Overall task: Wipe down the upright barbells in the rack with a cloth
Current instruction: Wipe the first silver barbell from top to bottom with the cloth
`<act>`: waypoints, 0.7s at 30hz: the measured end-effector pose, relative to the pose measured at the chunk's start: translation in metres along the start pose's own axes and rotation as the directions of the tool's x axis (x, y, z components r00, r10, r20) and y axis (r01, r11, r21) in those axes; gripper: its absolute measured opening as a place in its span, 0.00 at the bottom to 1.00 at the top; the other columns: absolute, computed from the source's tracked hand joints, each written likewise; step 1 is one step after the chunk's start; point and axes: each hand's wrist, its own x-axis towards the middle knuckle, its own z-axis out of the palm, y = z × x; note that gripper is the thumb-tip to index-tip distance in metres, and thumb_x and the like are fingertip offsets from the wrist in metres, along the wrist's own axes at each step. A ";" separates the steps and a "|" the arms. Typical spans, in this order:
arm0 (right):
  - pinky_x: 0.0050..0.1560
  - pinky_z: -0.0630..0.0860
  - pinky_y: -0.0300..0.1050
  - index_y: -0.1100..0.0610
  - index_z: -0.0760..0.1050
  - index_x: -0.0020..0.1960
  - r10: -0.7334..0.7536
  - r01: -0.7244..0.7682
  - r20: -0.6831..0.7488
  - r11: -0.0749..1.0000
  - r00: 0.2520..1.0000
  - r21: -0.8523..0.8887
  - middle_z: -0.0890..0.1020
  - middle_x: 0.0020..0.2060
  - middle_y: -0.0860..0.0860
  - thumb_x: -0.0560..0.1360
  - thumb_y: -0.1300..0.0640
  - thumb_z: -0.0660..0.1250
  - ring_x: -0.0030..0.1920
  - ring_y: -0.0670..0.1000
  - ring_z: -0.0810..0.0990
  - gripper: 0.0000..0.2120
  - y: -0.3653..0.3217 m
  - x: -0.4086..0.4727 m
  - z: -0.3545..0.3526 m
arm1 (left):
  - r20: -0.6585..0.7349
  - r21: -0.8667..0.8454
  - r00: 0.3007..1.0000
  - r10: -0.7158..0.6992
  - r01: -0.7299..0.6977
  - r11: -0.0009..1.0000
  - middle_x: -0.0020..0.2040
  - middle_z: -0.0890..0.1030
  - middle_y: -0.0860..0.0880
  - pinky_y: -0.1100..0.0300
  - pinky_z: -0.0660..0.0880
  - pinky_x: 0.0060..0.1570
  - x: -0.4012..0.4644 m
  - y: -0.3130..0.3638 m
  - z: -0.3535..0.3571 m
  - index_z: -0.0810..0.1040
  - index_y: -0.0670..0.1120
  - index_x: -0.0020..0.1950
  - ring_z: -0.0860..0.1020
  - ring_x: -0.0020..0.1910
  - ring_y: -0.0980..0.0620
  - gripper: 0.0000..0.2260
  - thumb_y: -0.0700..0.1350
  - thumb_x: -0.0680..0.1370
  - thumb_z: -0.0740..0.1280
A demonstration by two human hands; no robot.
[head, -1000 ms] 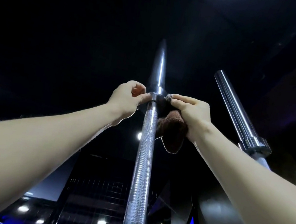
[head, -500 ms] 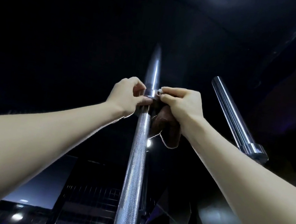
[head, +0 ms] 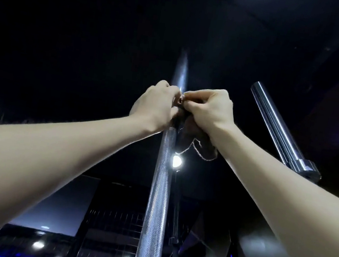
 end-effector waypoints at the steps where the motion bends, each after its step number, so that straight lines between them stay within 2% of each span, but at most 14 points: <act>1: 0.52 0.77 0.37 0.51 0.85 0.45 -0.027 0.027 0.002 0.999 1.000 -0.022 0.85 0.43 0.46 0.70 0.60 0.73 0.47 0.43 0.82 0.06 -0.002 0.001 -0.002 | -0.017 -0.002 1.000 -0.017 0.017 1.000 0.54 0.74 0.47 0.54 0.72 0.49 0.002 0.002 0.000 0.77 0.47 0.56 0.74 0.53 0.47 0.11 0.48 0.76 0.68; 4: 0.56 0.77 0.40 0.50 0.85 0.43 -0.001 0.000 0.004 0.998 1.000 0.058 0.86 0.43 0.46 0.69 0.61 0.73 0.48 0.44 0.83 0.07 0.008 0.002 -0.005 | -0.035 -0.072 0.999 -0.027 0.025 0.997 0.50 0.74 0.49 0.59 0.70 0.48 0.005 0.001 0.003 0.78 0.46 0.54 0.75 0.50 0.49 0.10 0.48 0.75 0.70; 6: 0.58 0.78 0.46 0.50 0.84 0.39 0.109 -0.105 -0.015 0.976 0.994 0.191 0.86 0.43 0.47 0.68 0.62 0.74 0.48 0.46 0.83 0.08 0.022 0.001 -0.006 | -0.015 -0.163 0.999 -0.034 0.032 0.986 0.49 0.75 0.50 0.58 0.73 0.50 0.003 -0.002 0.006 0.78 0.45 0.53 0.76 0.48 0.51 0.10 0.47 0.74 0.71; 9: 0.56 0.79 0.48 0.53 0.84 0.41 0.257 -0.245 0.012 0.903 0.966 0.353 0.85 0.43 0.52 0.69 0.65 0.73 0.47 0.51 0.84 0.07 0.039 -0.004 -0.008 | 0.004 -0.291 0.997 -0.073 0.071 0.954 0.50 0.78 0.47 0.59 0.76 0.51 -0.001 -0.008 0.013 0.77 0.44 0.50 0.78 0.48 0.51 0.09 0.46 0.74 0.72; 12: 0.53 0.80 0.47 0.57 0.83 0.43 0.323 -0.315 0.061 0.834 0.944 0.454 0.84 0.43 0.55 0.71 0.68 0.71 0.46 0.53 0.83 0.07 0.044 -0.008 -0.009 | 0.036 -0.418 0.989 -0.145 0.146 0.896 0.50 0.79 0.47 0.64 0.77 0.46 -0.005 -0.011 0.018 0.77 0.44 0.50 0.78 0.49 0.50 0.07 0.44 0.75 0.71; 14: 0.53 0.80 0.48 0.55 0.83 0.40 0.337 -0.336 0.076 0.836 0.938 0.434 0.85 0.43 0.55 0.71 0.68 0.71 0.45 0.53 0.83 0.08 0.049 -0.009 -0.011 | 0.062 -0.472 0.982 -0.176 0.185 0.862 0.51 0.78 0.47 0.63 0.76 0.46 -0.007 -0.010 0.019 0.76 0.44 0.50 0.78 0.50 0.50 0.06 0.42 0.75 0.70; 17: 0.55 0.79 0.49 0.51 0.83 0.34 0.335 -0.348 0.094 0.897 0.938 0.272 0.85 0.41 0.51 0.70 0.65 0.73 0.46 0.51 0.84 0.10 0.061 -0.013 -0.012 | 0.104 -0.493 0.975 -0.199 0.224 0.841 0.52 0.77 0.50 0.66 0.73 0.47 -0.009 -0.010 0.018 0.76 0.45 0.52 0.77 0.52 0.51 0.07 0.42 0.76 0.70; 21: 0.57 0.78 0.48 0.51 0.83 0.40 0.319 -0.331 0.091 0.926 0.943 0.182 0.85 0.44 0.48 0.70 0.62 0.74 0.48 0.48 0.83 0.07 0.062 -0.024 -0.015 | 0.108 -0.505 0.966 -0.236 0.258 0.824 0.55 0.76 0.48 0.61 0.73 0.52 -0.009 -0.002 0.014 0.76 0.45 0.53 0.76 0.54 0.50 0.07 0.42 0.76 0.69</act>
